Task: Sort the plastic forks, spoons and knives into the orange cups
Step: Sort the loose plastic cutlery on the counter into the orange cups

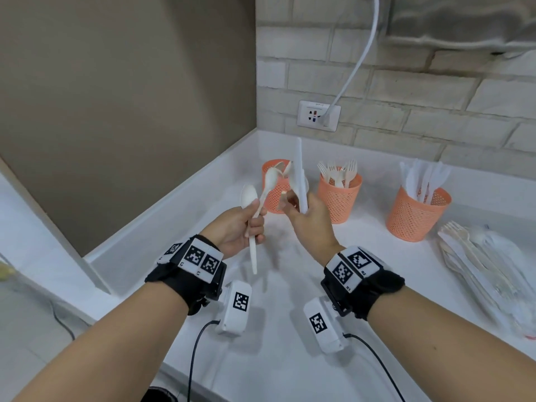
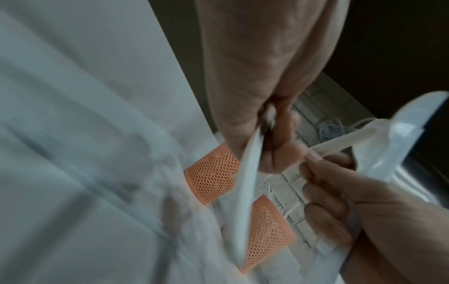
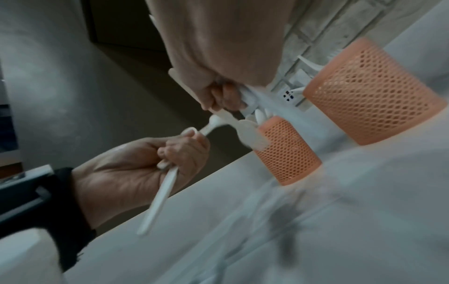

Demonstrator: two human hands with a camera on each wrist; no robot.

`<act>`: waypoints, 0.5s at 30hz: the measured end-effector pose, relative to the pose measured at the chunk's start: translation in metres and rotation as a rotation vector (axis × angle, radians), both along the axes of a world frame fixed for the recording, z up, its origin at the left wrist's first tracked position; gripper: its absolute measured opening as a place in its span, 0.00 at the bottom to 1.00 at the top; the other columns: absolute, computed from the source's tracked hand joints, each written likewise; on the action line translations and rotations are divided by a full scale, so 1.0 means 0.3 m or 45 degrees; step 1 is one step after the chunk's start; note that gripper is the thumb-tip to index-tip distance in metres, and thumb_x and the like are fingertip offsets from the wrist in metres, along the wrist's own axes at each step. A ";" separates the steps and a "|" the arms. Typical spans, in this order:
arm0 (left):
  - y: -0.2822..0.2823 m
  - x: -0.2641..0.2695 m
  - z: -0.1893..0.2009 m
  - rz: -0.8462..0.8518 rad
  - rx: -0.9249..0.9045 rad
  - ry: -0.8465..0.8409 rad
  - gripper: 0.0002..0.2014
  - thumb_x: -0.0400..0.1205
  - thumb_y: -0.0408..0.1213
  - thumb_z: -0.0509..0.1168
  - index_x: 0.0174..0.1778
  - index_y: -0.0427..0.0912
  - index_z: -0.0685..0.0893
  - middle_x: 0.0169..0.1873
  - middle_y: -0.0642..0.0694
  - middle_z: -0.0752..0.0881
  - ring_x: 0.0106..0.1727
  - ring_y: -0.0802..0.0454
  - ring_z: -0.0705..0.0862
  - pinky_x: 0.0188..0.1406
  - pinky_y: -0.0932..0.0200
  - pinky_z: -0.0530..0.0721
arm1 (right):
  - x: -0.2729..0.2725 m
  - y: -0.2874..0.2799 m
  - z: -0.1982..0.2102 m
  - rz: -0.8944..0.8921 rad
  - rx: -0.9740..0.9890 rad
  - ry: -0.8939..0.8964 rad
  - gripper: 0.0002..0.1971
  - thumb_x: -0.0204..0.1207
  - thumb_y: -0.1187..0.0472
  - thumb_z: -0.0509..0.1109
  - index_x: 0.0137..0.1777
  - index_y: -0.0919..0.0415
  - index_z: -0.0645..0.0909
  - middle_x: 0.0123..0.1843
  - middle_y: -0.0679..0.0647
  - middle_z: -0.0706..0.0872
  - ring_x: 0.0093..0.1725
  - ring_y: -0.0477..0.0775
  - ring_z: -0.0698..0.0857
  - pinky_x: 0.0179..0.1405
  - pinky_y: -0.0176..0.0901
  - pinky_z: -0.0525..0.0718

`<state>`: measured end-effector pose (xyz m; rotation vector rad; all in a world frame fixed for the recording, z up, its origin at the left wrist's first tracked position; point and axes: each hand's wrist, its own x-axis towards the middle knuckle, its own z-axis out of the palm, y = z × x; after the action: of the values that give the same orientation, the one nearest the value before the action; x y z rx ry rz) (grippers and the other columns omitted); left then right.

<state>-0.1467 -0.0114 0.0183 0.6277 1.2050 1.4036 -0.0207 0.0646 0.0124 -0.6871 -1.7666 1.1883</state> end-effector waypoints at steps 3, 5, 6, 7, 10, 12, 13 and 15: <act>-0.011 0.000 -0.006 0.000 0.050 -0.108 0.10 0.87 0.33 0.52 0.45 0.38 0.77 0.26 0.49 0.76 0.20 0.58 0.71 0.22 0.65 0.77 | -0.024 -0.031 0.002 0.019 0.225 -0.028 0.07 0.73 0.74 0.67 0.41 0.63 0.82 0.37 0.53 0.82 0.34 0.37 0.79 0.37 0.24 0.76; -0.012 0.007 -0.007 0.011 0.075 -0.185 0.17 0.87 0.40 0.50 0.41 0.39 0.81 0.23 0.50 0.76 0.20 0.58 0.69 0.21 0.66 0.74 | -0.038 -0.053 -0.010 0.090 0.341 -0.107 0.07 0.72 0.76 0.66 0.44 0.67 0.83 0.40 0.59 0.83 0.37 0.46 0.81 0.40 0.35 0.79; -0.010 0.011 -0.008 0.024 0.066 -0.199 0.20 0.87 0.45 0.50 0.37 0.40 0.81 0.22 0.50 0.75 0.19 0.58 0.69 0.20 0.66 0.73 | -0.043 -0.060 -0.016 0.134 0.374 -0.140 0.08 0.72 0.76 0.66 0.45 0.67 0.84 0.41 0.60 0.83 0.39 0.52 0.82 0.41 0.40 0.80; -0.010 0.012 -0.012 0.044 0.043 -0.185 0.22 0.87 0.49 0.50 0.35 0.41 0.81 0.21 0.49 0.76 0.20 0.58 0.69 0.19 0.67 0.71 | -0.046 -0.067 -0.019 0.194 0.398 -0.164 0.07 0.72 0.75 0.66 0.45 0.68 0.84 0.42 0.60 0.83 0.40 0.56 0.82 0.41 0.42 0.80; -0.014 -0.001 -0.034 0.083 -0.064 -0.097 0.16 0.86 0.37 0.53 0.34 0.40 0.78 0.24 0.47 0.77 0.24 0.57 0.69 0.20 0.68 0.69 | -0.052 -0.085 -0.022 0.379 0.391 -0.189 0.08 0.71 0.75 0.65 0.44 0.71 0.85 0.43 0.60 0.80 0.40 0.53 0.82 0.41 0.35 0.81; -0.019 -0.025 -0.041 0.127 -0.100 -0.124 0.14 0.86 0.33 0.52 0.35 0.39 0.76 0.28 0.47 0.73 0.23 0.58 0.67 0.17 0.69 0.68 | -0.056 -0.076 -0.019 0.306 0.242 -0.260 0.10 0.72 0.76 0.63 0.48 0.72 0.84 0.42 0.56 0.79 0.36 0.41 0.78 0.37 0.24 0.76; -0.022 -0.041 -0.042 0.178 -0.118 -0.154 0.14 0.86 0.35 0.53 0.35 0.39 0.74 0.28 0.47 0.72 0.21 0.58 0.68 0.16 0.69 0.68 | -0.057 -0.061 -0.023 0.232 0.144 -0.338 0.11 0.74 0.74 0.62 0.52 0.71 0.84 0.41 0.53 0.80 0.34 0.39 0.77 0.33 0.22 0.74; -0.034 -0.075 -0.042 0.258 -0.140 -0.156 0.14 0.86 0.40 0.56 0.34 0.41 0.71 0.24 0.49 0.73 0.18 0.58 0.71 0.17 0.68 0.72 | -0.052 -0.025 -0.045 0.155 -0.039 -0.640 0.13 0.78 0.67 0.61 0.59 0.64 0.82 0.41 0.51 0.81 0.33 0.43 0.77 0.26 0.25 0.71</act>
<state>-0.1691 -0.0216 0.0058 0.3453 1.2645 1.5092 -0.0365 0.0570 -0.0011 -0.9706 -2.2340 1.1941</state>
